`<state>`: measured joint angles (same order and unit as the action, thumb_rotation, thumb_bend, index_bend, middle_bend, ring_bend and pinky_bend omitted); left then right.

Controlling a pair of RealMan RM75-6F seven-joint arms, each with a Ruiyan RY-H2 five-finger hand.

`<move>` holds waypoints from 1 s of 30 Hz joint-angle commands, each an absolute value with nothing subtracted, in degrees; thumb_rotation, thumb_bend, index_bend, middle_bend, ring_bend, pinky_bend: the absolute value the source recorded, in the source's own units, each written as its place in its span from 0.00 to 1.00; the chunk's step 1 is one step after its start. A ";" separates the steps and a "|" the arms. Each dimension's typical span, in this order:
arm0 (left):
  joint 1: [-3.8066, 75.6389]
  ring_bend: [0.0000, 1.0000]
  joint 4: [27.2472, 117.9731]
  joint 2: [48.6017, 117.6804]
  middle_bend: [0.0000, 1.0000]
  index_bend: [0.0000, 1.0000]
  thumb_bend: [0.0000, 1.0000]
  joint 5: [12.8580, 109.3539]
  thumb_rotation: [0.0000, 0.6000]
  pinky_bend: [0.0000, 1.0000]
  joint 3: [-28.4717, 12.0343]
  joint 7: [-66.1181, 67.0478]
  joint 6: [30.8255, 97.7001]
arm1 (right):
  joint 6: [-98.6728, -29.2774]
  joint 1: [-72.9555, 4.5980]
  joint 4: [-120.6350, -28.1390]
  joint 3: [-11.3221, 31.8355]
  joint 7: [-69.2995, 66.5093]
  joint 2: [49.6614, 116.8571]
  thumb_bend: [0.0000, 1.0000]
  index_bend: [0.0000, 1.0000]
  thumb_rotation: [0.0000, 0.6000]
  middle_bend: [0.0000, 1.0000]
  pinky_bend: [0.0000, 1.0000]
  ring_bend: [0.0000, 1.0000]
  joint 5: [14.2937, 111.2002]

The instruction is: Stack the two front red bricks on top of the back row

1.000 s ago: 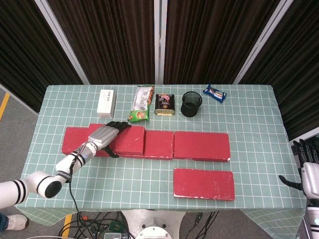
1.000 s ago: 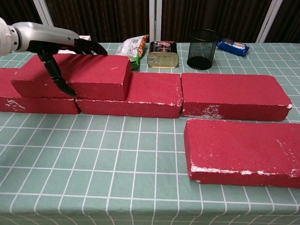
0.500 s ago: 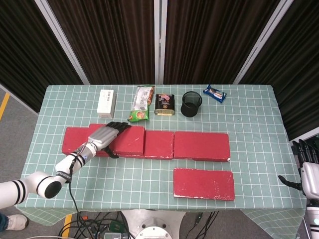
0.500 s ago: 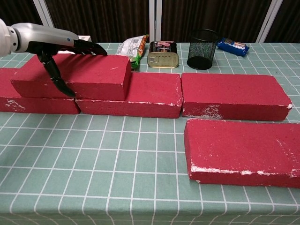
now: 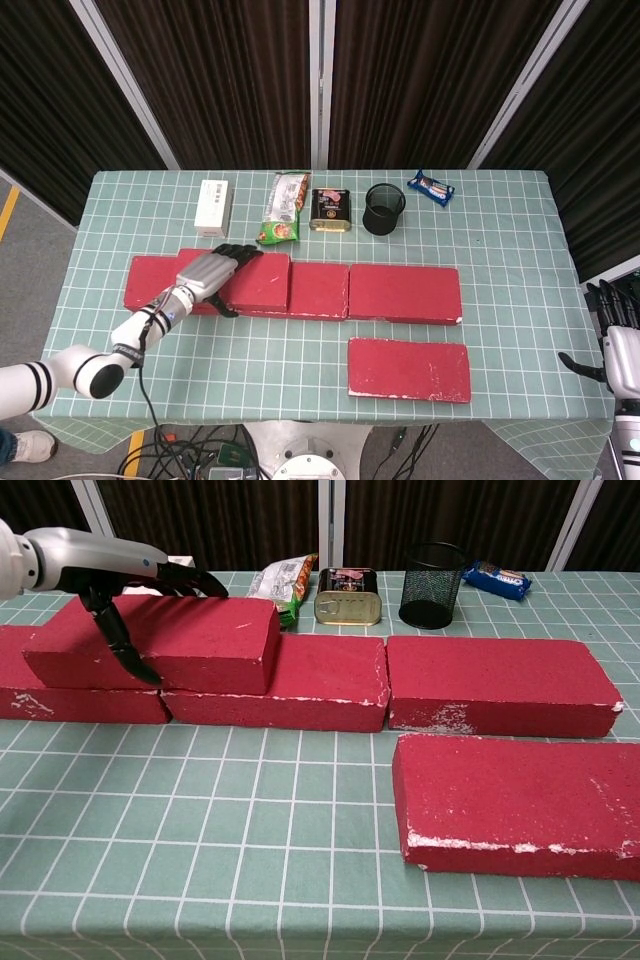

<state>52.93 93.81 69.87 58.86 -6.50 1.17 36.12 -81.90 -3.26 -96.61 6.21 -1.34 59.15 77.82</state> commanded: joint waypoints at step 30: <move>31.86 0.00 106.39 52.90 0.00 0.04 0.00 70.38 1.00 0.00 -0.96 5.15 65.81 | -76.59 -6.23 -109.55 -0.44 7.34 54.76 0.00 0.00 1.00 0.00 0.00 0.00 92.31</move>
<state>34.19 105.99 53.76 68.29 -2.55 4.94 63.33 -77.92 -5.37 -108.49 0.51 6.30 54.56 91.24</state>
